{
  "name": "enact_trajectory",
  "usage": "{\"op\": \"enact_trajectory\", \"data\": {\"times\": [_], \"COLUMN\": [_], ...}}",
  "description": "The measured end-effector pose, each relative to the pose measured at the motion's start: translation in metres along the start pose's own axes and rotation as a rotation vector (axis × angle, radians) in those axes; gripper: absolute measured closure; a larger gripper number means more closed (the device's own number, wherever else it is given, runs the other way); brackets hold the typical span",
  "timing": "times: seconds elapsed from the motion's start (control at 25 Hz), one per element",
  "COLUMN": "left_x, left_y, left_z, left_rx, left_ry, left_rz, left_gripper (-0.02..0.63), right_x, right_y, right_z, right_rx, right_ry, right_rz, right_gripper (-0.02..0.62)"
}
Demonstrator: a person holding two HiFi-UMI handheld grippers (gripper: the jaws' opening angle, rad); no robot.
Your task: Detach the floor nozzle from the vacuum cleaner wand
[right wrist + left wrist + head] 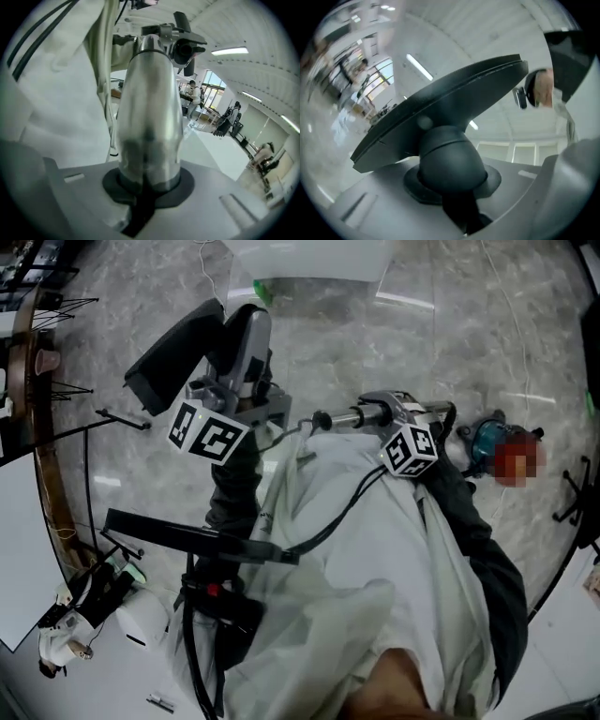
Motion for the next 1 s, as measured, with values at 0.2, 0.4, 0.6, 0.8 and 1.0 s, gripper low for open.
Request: {"op": "enact_trajectory", "data": {"times": [0.2, 0.4, 0.6, 0.8, 1.0], "left_x": [0.04, 0.049, 0.048, 0.051, 0.052], "left_y": [-0.022, -0.084, -0.104, -0.105, -0.106], "left_z": [-0.023, -0.052, -0.059, -0.066, -0.068], "left_rx": [0.373, 0.525, 0.477, 0.381, 0.372], "left_ry": [0.216, 0.244, 0.259, 0.282, 0.283], "left_rz": [0.543, 0.464, 0.264, 0.078, 0.047], "left_gripper": [0.505, 0.505, 0.503, 0.503, 0.503], "right_x": [-0.04, -0.087, -0.098, -0.086, -0.076], "right_y": [-0.023, -0.035, -0.03, -0.027, -0.022], "right_z": [-0.024, -0.056, -0.072, -0.068, -0.061], "right_rx": [0.043, 0.022, -0.006, 0.001, 0.01], "right_ry": [-0.073, -0.195, -0.243, -0.238, -0.23], "right_rz": [0.03, 0.095, 0.092, 0.086, 0.079], "right_gripper": [0.555, 0.555, 0.555, 0.555, 0.555]}}
Point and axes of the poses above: the fingertips, and each gripper's own axes: z forward along the fingers, x to its left, y out of its top, the point moved 8 cm from there along -z, backward along the fingers, and after that the axes turned 7 degrees about z, right-handed, at the moved point
